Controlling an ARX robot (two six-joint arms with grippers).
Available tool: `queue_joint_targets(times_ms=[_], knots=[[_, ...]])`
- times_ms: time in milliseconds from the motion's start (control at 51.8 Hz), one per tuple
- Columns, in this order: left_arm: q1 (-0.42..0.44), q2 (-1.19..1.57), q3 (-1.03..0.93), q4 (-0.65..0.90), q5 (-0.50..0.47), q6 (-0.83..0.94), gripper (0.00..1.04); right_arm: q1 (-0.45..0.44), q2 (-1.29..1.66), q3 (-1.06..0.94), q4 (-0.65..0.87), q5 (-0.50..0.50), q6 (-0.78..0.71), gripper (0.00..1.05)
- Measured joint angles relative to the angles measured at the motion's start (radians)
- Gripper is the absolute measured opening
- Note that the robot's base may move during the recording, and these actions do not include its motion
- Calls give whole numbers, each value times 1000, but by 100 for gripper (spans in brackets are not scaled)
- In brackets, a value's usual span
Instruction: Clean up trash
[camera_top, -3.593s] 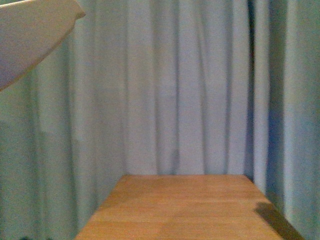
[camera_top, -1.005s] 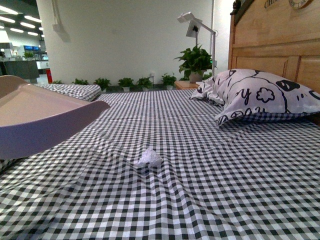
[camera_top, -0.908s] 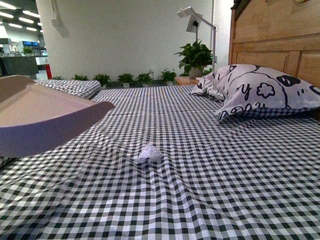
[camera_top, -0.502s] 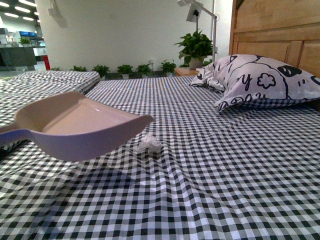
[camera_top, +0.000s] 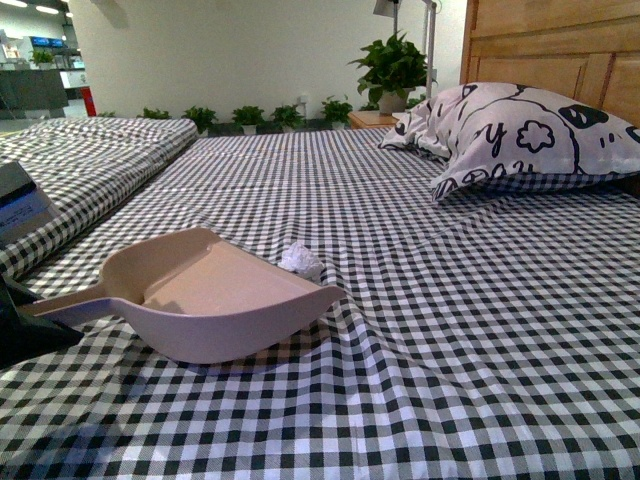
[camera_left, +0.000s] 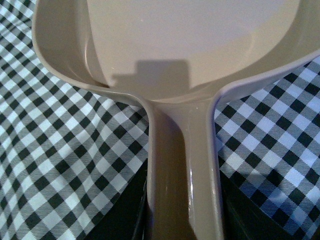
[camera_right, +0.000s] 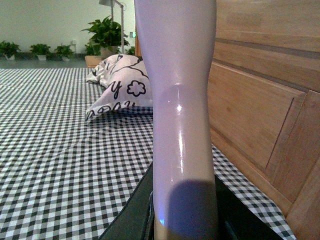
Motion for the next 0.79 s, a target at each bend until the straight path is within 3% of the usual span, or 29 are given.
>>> queue_joint_targets(times_ms=[792], knots=[[-17, 107, 79, -47, -35, 60, 28, 0, 0, 0, 0, 0, 0, 19]])
